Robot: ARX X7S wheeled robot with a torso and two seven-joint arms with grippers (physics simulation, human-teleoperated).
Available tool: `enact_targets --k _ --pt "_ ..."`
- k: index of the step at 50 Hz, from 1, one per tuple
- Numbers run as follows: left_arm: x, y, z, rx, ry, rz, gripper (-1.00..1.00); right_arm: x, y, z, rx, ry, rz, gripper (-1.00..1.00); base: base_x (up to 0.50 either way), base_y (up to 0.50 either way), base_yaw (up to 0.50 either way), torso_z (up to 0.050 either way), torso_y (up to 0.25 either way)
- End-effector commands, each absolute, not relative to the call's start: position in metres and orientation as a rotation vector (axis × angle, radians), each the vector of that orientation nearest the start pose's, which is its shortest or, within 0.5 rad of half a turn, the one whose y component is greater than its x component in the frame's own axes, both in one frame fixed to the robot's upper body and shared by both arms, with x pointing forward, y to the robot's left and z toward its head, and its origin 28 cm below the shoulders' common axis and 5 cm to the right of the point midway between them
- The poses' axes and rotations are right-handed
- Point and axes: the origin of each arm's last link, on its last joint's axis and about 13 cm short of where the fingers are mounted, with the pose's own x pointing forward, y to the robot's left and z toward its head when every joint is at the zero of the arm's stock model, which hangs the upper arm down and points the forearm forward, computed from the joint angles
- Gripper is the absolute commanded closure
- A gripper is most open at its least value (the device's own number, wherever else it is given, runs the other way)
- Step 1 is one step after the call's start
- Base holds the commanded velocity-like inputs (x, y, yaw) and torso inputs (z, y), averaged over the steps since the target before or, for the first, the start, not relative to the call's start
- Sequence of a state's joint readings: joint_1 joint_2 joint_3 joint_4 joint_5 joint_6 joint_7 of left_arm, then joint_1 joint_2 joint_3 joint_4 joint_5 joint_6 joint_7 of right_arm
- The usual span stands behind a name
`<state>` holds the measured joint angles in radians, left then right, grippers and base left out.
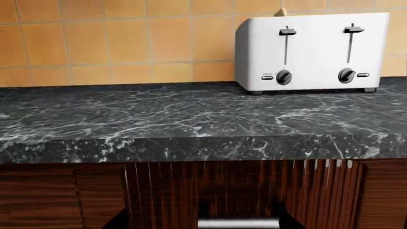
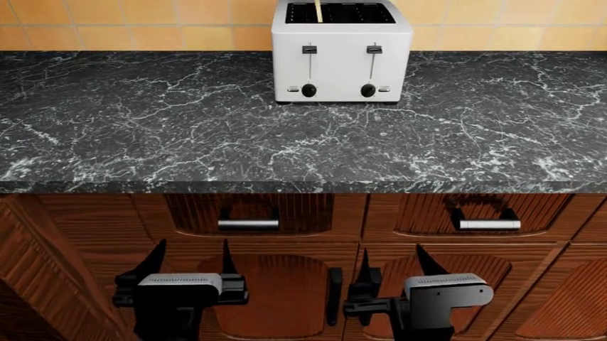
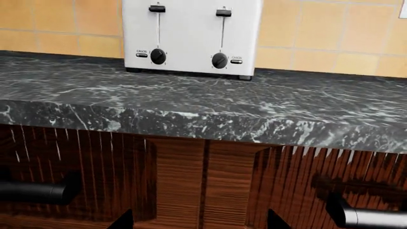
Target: Push down the lever of the toaster to turn it on.
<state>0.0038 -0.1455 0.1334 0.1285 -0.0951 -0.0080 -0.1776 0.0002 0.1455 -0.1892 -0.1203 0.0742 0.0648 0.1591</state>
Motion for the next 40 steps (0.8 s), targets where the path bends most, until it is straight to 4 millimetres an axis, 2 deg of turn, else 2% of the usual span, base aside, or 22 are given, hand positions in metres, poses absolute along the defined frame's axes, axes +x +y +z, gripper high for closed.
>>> enact_targets --k 1,4,9,14,21,27,40 --pt "0.201 0.218 0.125 -0.069 -0.347 0.061 -1.0 0.185 -0.089 0.117 -0.185 -0.279 0.094 -1.0 0.0 0.0 0.0 0.0 0.0" --pt "0.196 0.22 0.152 -0.112 -0.419 0.067 -1.0 0.176 -0.086 0.147 -0.241 -0.364 0.107 -1.0 0.0 0.0 0.0 0.0 0.0" --pt "0.196 0.223 0.171 -0.14 -0.484 0.075 -1.0 0.173 -0.084 0.163 -0.285 -0.396 0.103 -1.0 0.0 0.0 0.0 0.0 0.0" --pt "0.192 0.223 0.173 -0.145 -0.499 0.062 -1.0 0.166 -0.082 0.168 -0.29 -0.418 0.104 -1.0 0.0 0.0 0.0 0.0 0.0" --pt "0.195 0.223 0.17 -0.137 -0.497 0.063 -1.0 0.16 -0.081 0.166 -0.279 -0.421 0.115 -1.0 0.0 0.0 0.0 0.0 0.0" --pt "0.194 0.224 0.168 -0.134 -0.491 0.062 -1.0 0.162 -0.08 0.165 -0.255 -0.416 0.137 -1.0 0.04 0.0 0.0 0.0 0.0" --pt "0.189 0.224 0.166 -0.133 -0.48 0.049 -1.0 0.165 -0.081 0.164 -0.241 -0.426 0.142 -1.0 0.35 0.0 0.0 0.0 0.0"
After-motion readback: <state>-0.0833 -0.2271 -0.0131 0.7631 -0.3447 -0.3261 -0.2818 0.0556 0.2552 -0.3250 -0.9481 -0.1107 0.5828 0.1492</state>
